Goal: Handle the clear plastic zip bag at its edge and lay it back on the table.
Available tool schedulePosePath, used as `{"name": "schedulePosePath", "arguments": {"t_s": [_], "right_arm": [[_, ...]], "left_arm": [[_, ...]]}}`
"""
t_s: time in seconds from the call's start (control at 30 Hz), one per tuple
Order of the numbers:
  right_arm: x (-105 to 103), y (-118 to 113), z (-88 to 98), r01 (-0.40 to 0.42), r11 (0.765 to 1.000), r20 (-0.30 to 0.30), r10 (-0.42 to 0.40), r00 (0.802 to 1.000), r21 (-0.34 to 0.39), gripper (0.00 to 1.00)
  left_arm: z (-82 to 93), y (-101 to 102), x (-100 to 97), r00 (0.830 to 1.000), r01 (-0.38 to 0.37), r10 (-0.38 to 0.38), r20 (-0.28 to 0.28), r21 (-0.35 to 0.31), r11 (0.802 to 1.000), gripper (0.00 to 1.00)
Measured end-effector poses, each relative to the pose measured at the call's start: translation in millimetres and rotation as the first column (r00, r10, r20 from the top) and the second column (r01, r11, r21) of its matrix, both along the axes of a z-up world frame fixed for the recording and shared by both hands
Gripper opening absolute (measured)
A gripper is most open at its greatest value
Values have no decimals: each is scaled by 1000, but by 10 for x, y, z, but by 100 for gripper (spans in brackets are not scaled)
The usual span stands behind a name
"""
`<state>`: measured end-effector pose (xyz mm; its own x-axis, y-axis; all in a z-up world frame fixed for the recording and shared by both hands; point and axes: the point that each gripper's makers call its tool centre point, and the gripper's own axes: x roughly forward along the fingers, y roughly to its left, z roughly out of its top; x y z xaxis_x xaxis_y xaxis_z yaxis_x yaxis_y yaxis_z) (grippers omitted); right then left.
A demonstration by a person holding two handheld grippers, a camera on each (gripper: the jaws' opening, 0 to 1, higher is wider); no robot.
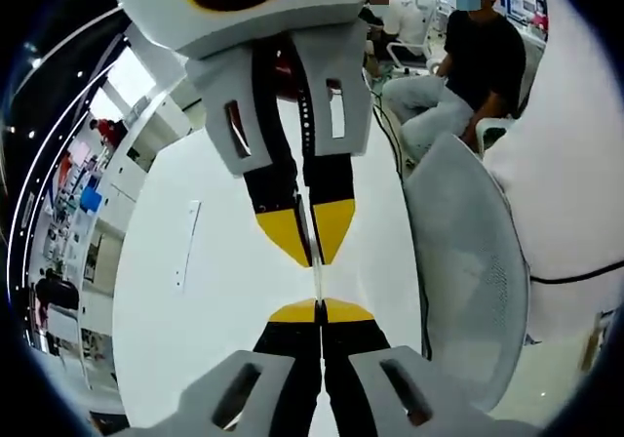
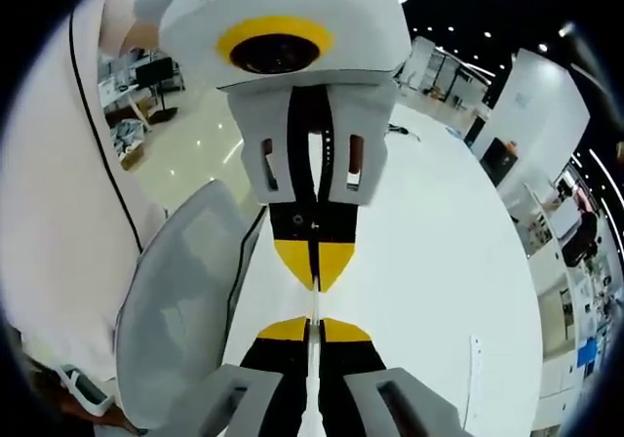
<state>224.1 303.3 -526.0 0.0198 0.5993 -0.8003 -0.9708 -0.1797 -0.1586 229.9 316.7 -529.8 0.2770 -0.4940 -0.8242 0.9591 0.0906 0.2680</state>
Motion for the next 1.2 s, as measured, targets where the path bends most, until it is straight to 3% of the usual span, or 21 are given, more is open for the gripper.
{"name": "schedulePosePath", "arguments": {"t_s": [1.2], "right_arm": [[36, -128, -57, 9, 999, 12, -9, 1000, -33, 0]], "left_arm": [[9, -23, -12, 1000, -2, 2, 4, -19, 1000, 0]]}}
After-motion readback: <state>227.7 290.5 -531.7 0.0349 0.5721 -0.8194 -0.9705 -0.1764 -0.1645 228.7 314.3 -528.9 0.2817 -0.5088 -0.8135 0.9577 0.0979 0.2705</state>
